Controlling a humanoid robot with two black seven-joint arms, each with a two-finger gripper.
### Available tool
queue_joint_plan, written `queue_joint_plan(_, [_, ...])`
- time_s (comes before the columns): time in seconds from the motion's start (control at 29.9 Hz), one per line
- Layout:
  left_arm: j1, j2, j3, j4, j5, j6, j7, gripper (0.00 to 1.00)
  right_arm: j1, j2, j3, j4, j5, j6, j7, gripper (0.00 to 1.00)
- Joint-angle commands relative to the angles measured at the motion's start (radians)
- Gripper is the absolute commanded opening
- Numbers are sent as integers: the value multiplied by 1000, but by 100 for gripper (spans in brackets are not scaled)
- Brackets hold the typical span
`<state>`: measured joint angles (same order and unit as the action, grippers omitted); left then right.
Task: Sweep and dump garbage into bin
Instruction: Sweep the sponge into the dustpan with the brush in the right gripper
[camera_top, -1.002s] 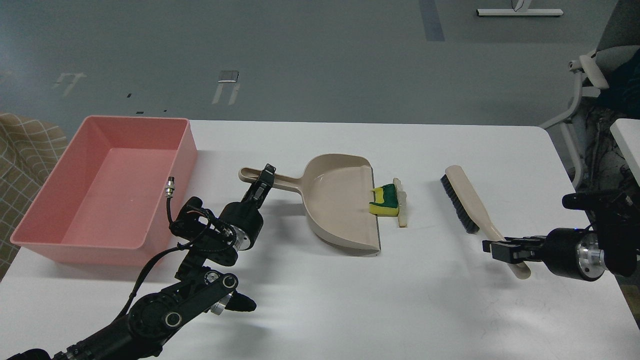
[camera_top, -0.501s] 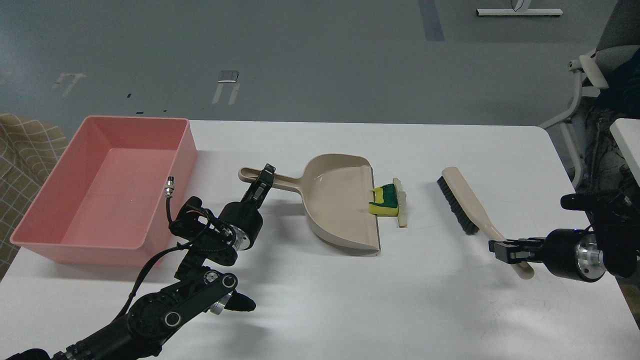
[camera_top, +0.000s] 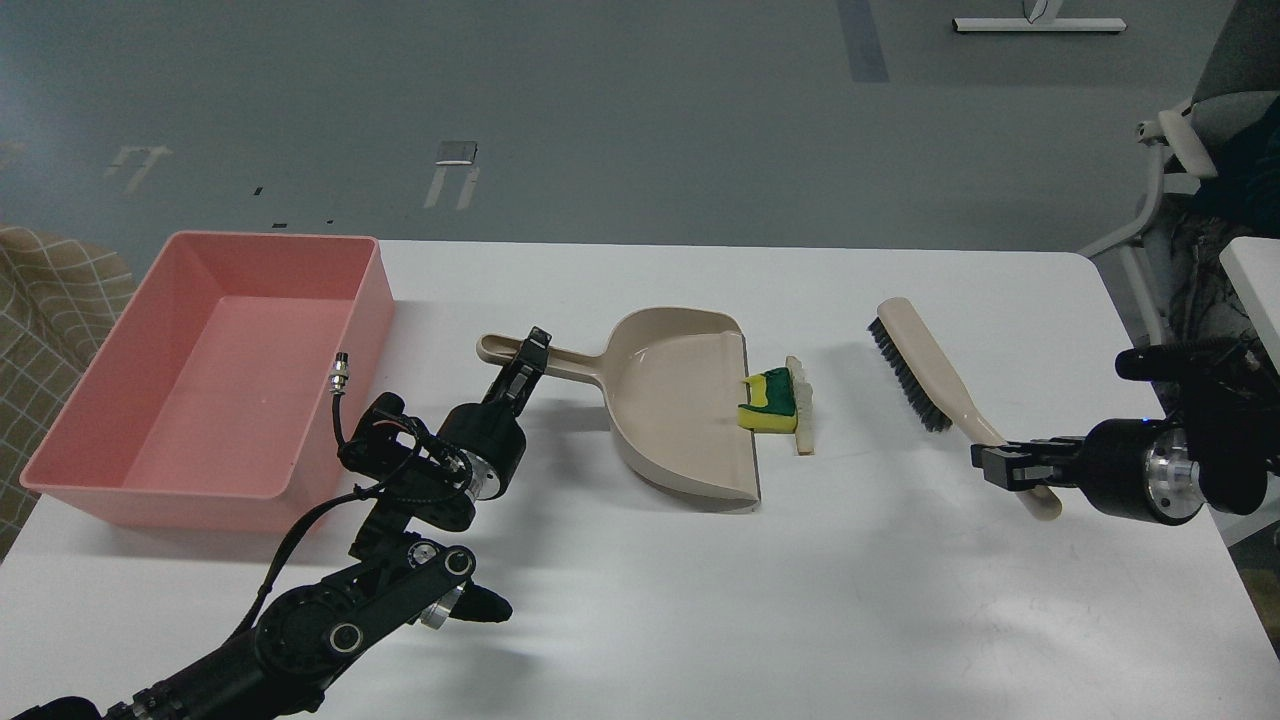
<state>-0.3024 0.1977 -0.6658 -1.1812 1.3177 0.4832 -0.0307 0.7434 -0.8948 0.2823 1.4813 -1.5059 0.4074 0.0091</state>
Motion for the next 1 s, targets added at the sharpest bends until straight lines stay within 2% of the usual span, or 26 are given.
queue_joint_plan(0.0, [0,0,0,2,0,0,1,0,-9,57,-2,-16,1,17,-3,0])
queue_joint_plan(0.1, [0,2,0,3,2,0,0,0,-9,127,-2,-64,1,19,-1,0])
queue_joint_plan(0.3, [-1,3,2,5,2,0,0,0,-4,229,3,-65,53,19,3,0])
queue_joint_plan(0.5, [-1,2,0,5,2,0,0,0,16,281,18,-59,96,18,5,0])
queue_joint_plan(0.7, [0,2,0,5,2,0,0,0,40,258,78,-42,108,21,5,0])
queue_joint_plan(0.9, [6,2,-6,5,-6,-1,-11,0,39,152,175,-36,124,51,0,0])
queue_joint_plan(0.97, [6,3,-15,5,-53,-1,-17,0,34,76,179,-38,125,51,0,0])
